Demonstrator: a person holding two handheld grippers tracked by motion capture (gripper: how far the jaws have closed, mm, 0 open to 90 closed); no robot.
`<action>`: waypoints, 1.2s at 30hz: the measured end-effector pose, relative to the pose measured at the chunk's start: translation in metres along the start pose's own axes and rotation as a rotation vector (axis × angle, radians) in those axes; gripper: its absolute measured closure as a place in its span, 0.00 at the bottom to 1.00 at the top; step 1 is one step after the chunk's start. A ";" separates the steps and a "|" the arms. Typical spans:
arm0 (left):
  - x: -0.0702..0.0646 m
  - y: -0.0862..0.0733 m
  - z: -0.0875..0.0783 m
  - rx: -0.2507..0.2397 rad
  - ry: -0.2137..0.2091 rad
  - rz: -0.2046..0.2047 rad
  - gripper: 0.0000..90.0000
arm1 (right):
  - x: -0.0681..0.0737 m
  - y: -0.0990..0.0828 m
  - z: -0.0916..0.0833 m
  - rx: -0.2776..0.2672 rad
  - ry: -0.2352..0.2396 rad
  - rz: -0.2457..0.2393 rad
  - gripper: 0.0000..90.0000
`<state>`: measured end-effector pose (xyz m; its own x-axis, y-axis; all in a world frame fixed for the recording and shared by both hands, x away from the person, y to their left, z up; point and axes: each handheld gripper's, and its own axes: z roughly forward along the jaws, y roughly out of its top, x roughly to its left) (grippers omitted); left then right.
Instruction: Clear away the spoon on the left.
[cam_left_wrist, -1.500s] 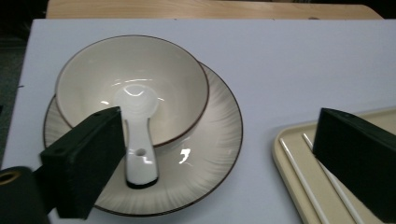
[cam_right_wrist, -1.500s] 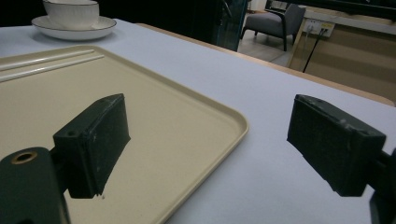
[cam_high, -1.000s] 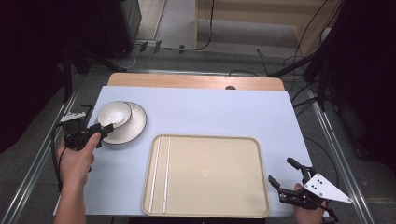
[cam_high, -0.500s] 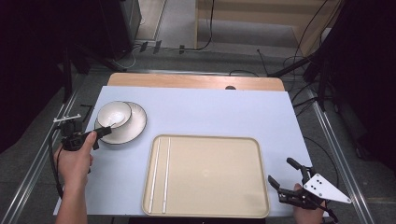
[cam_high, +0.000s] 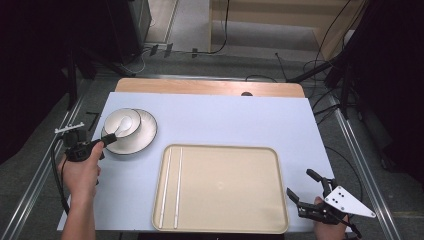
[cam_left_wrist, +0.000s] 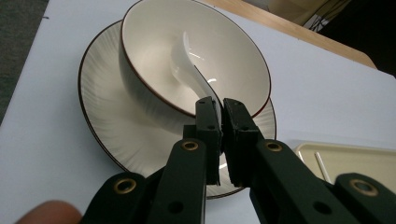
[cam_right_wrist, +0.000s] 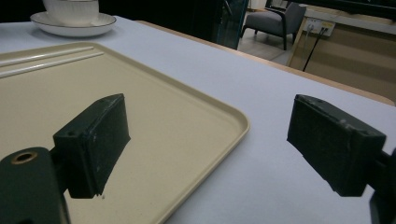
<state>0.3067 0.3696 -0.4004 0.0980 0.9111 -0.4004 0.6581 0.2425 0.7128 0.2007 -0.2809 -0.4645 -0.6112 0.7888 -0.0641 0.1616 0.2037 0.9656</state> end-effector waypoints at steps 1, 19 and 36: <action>0.000 0.000 -0.001 -0.012 -0.005 0.007 0.96 | 0.000 0.000 0.000 0.000 0.000 -0.001 0.15; -0.022 0.004 -0.024 -0.097 -0.056 0.090 0.96 | -0.001 0.000 -0.001 -0.006 -0.002 -0.005 0.15; -0.060 -0.005 -0.019 -0.088 -0.148 0.167 0.96 | -0.001 0.001 -0.002 -0.007 -0.002 -0.002 0.15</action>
<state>0.2832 0.3201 -0.3694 0.3131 0.8836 -0.3481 0.5566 0.1263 0.8211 0.2002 -0.2827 -0.4632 -0.6103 0.7894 -0.0663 0.1549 0.2011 0.9672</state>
